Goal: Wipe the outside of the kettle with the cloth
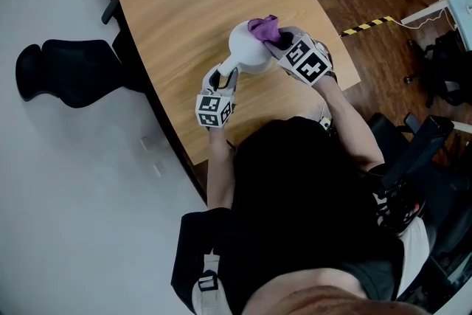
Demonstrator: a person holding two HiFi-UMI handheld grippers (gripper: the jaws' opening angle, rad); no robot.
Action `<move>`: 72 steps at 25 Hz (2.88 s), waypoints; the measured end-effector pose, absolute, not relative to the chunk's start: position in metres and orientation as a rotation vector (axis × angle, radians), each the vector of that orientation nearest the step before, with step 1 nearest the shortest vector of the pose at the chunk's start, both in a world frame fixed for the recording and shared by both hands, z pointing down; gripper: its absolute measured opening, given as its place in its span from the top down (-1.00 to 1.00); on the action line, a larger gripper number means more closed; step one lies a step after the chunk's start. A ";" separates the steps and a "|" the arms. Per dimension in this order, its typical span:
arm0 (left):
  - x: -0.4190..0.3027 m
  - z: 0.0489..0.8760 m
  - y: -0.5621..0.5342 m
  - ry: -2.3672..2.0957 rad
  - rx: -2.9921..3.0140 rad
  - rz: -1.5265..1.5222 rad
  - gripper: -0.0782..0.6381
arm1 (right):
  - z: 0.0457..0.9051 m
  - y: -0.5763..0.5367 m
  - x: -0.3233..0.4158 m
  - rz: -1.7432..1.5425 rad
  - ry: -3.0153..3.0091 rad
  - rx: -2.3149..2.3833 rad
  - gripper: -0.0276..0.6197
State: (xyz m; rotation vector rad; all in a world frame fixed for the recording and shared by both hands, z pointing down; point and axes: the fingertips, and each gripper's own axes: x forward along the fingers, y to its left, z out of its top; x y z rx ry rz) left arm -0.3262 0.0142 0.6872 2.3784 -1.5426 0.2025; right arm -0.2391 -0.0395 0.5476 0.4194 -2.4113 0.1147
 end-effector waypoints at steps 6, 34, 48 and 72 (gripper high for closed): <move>-0.326 0.687 0.015 -1.549 2.371 0.200 0.57 | 0.575 -0.094 -0.196 0.216 -2.357 0.602 0.74; -0.325 0.676 0.021 -1.672 2.387 0.327 0.61 | 0.548 -0.042 -0.309 0.020 -2.367 0.220 0.74; -0.332 0.683 0.021 -1.670 2.386 0.344 0.61 | 0.493 -0.041 -0.325 0.047 -2.489 0.245 0.73; -0.321 0.677 0.005 -1.694 2.303 0.445 0.55 | 0.558 -0.126 -0.214 0.241 -2.408 0.432 0.73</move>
